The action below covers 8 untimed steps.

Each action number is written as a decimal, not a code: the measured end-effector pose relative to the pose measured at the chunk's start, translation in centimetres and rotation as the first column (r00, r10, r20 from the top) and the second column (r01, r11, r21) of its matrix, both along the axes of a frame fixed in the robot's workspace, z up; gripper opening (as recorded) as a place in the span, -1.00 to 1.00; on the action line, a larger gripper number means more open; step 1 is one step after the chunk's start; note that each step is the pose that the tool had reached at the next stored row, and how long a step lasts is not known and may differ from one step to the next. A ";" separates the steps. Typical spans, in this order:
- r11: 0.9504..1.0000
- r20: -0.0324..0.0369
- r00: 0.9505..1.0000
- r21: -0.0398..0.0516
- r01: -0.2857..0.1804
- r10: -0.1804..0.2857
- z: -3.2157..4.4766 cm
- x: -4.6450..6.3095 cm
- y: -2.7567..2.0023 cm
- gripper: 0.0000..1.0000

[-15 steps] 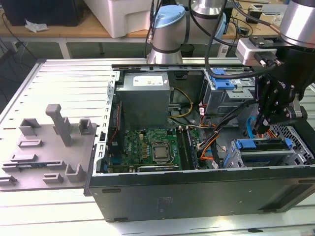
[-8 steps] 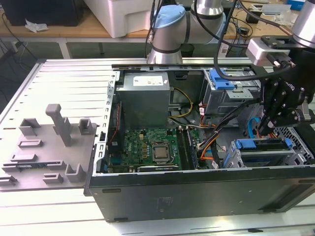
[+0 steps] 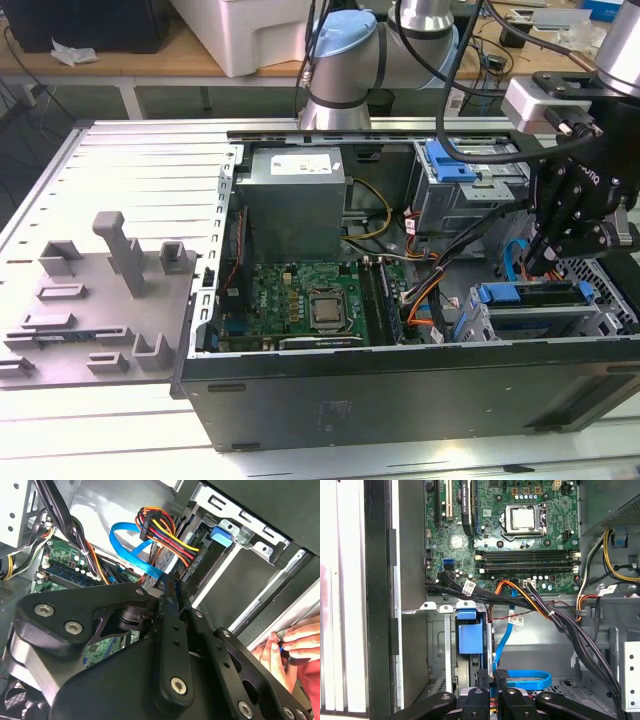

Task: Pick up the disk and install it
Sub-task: 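Insert the second disk wire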

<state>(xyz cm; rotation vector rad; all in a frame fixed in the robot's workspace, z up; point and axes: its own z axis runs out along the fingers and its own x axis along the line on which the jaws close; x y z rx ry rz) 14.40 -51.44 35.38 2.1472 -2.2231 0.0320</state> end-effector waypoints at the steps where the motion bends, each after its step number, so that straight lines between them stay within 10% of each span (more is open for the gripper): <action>1: 1.000 0.000 1.000 0.000 0.000 0.000 0.00 0.0 0.00 -0.68; 8: 1.000 -0.002 1.000 0.000 0.000 0.000 0.00 0.1 -0.20 -0.68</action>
